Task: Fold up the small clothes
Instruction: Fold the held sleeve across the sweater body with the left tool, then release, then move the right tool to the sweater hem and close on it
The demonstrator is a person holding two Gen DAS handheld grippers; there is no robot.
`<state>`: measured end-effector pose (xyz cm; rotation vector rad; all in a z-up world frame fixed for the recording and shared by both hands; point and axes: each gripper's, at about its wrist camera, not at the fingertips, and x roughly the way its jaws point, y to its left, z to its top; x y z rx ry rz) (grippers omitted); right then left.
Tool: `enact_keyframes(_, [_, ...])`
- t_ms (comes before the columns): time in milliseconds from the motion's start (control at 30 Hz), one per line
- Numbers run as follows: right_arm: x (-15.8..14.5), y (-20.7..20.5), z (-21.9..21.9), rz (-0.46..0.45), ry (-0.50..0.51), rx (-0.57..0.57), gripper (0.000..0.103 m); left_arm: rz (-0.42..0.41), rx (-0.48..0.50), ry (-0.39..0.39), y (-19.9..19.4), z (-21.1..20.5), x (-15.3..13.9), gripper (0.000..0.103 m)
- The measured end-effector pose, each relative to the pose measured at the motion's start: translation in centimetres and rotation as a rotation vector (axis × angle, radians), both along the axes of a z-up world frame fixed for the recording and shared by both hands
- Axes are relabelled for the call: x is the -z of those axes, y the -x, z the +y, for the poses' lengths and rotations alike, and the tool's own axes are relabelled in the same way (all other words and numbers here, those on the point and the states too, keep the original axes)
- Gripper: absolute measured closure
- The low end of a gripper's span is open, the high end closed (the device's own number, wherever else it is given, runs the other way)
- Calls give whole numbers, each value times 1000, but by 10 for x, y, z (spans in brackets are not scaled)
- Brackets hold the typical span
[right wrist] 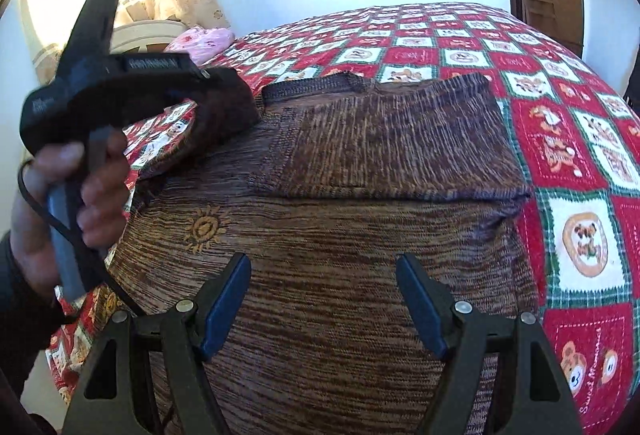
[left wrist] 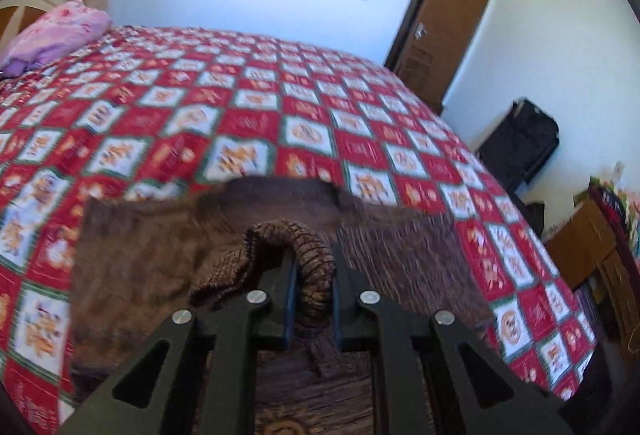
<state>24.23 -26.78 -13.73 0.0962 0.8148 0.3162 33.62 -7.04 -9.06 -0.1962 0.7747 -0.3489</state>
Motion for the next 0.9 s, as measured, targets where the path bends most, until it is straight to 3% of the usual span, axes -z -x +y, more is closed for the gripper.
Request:
enact_keyframes(33, [1, 0, -1, 3, -4, 3, 27, 11, 21, -14, 1, -7, 5, 88])
enact_keyframes(133, [5, -1, -3, 12, -4, 16, 27, 18, 73, -80, 8, -24, 12, 75])
enact_keyframes(200, [6, 0, -5, 20, 1, 24, 27, -10, 87, -117, 16, -27, 9, 55])
enact_keyframes(300, [6, 2, -8, 23, 20, 32, 27, -71, 98, -138, 29, -16, 1, 37])
enact_keyframes(367, [3, 3, -8, 22, 34, 33, 27, -107, 75, -191, 38, 4, -1, 28])
enact_keyframes(533, [-17, -3, 3, -9, 83, 7, 27, -136, -181, -438, 35, 75, 18, 27])
enact_keyframes(600, [-28, -10, 12, -24, 90, -14, 27, -103, -274, -496, 32, 102, 31, 27])
enact_keyframes(733, [-41, -39, 45, -26, 149, -60, 27, 4, -286, -503, 28, 124, 62, 27])
enact_keyframes(900, [-34, -78, 100, -19, 261, -114, 27, -14, -284, -496, 33, 118, 66, 26])
